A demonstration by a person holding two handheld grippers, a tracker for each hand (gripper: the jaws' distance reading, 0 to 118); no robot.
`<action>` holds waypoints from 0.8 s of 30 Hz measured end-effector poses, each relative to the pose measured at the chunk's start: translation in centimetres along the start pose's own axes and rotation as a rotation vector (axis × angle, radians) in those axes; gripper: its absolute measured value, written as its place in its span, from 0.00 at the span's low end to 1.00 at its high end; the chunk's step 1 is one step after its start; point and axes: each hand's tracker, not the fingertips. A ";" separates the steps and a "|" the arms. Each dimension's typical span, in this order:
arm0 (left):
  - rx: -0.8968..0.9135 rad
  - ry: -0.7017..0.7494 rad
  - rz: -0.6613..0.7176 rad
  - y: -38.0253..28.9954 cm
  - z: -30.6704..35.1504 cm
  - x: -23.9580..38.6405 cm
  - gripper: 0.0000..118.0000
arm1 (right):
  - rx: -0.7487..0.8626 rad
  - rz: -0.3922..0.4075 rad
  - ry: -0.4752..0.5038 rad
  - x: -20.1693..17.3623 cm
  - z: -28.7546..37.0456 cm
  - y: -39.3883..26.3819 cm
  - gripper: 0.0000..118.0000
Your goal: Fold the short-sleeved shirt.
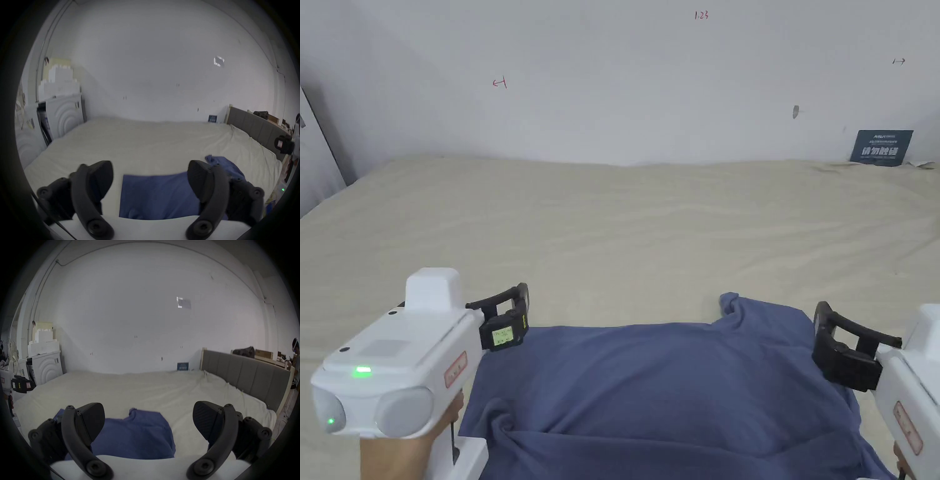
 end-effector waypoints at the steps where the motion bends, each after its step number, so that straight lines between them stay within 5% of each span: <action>1: 0.028 0.015 -0.021 -0.2 0.2 0.5 0.74 | 0.013 -0.003 0.003 -0.2 0.0 0.0 0.89; 3: 0.053 0.043 -0.055 -0.9 0.1 1.2 0.59 | 0.036 0.004 -0.003 -0.8 0.2 -0.1 0.69; 6: 0.070 0.029 -0.056 -1.7 0.1 1.7 0.38 | 0.068 -0.005 -0.019 -1.5 0.5 -0.2 0.25; 8: 0.079 0.040 -0.067 -2.2 0.2 2.0 0.19 | 0.081 -0.001 -0.025 -1.4 0.3 -0.5 0.07; 11: 0.096 0.050 -0.085 -3.0 0.4 2.3 0.00 | 0.091 0.000 -0.029 -1.6 0.5 -0.7 0.02; 24: 0.087 0.034 -0.068 -3.2 0.6 2.0 0.00 | 0.095 0.020 -0.018 -1.7 0.2 -1.0 0.00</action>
